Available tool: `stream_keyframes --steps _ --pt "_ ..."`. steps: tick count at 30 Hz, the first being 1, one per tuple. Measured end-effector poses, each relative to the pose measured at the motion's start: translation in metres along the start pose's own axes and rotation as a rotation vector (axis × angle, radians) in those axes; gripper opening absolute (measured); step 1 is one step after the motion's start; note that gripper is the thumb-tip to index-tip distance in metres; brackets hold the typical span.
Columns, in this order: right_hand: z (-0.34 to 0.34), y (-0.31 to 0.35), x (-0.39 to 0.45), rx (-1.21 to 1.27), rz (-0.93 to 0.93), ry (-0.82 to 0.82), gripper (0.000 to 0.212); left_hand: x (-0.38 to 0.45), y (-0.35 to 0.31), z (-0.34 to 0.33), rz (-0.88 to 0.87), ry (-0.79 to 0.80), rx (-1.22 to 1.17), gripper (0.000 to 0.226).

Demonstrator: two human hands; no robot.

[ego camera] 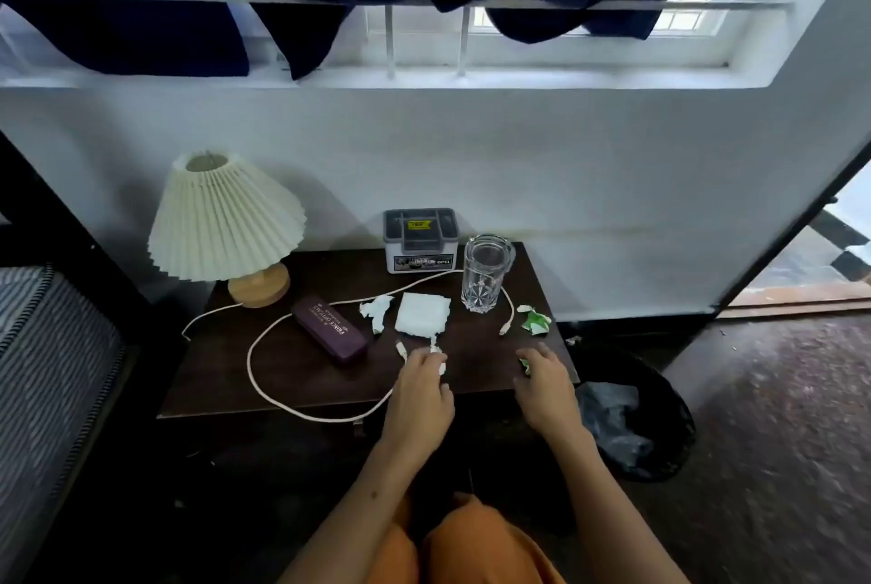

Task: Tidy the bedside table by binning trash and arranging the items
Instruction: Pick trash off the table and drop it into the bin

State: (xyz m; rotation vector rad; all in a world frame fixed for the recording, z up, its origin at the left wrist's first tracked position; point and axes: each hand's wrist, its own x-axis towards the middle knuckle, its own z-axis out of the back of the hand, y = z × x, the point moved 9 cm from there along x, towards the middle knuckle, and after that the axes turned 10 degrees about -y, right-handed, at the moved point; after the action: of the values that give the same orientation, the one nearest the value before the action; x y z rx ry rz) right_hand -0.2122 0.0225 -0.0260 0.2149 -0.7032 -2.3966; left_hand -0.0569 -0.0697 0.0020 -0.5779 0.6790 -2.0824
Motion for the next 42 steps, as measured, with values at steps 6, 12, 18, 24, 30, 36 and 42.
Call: stream_keyframes --steps 6,12,18,24,30,36,42 --pt "-0.017 -0.012 0.013 -0.153 -0.003 0.093 0.054 0.034 -0.007 -0.05 -0.187 0.191 0.404 0.075" --pt "-0.037 -0.018 0.014 -0.254 0.028 0.14 0.055 0.041 0.006 -0.076 -0.259 0.295 0.687 0.073" --pt "-0.042 -0.018 0.016 -0.286 0.087 0.061 0.038 0.036 0.02 -0.087 -0.2 0.351 0.646 0.043" --pt "-0.044 -0.014 0.015 -0.272 0.125 0.035 0.026 0.038 0.021 -0.084 -0.227 0.275 0.665 0.034" --pt "-0.035 -0.019 0.01 -0.169 0.055 0.037 0.019 0.032 0.017 -0.072 -0.172 0.237 0.594 0.025" --pt "-0.002 -0.047 -0.004 0.295 -0.196 -0.136 0.009 0.022 0.004 -0.054 0.149 0.044 0.082 0.017" --pt "0.033 -0.085 -0.009 0.411 -0.328 -0.316 0.009 0.013 -0.045 -0.069 0.224 -0.062 -0.15 0.013"
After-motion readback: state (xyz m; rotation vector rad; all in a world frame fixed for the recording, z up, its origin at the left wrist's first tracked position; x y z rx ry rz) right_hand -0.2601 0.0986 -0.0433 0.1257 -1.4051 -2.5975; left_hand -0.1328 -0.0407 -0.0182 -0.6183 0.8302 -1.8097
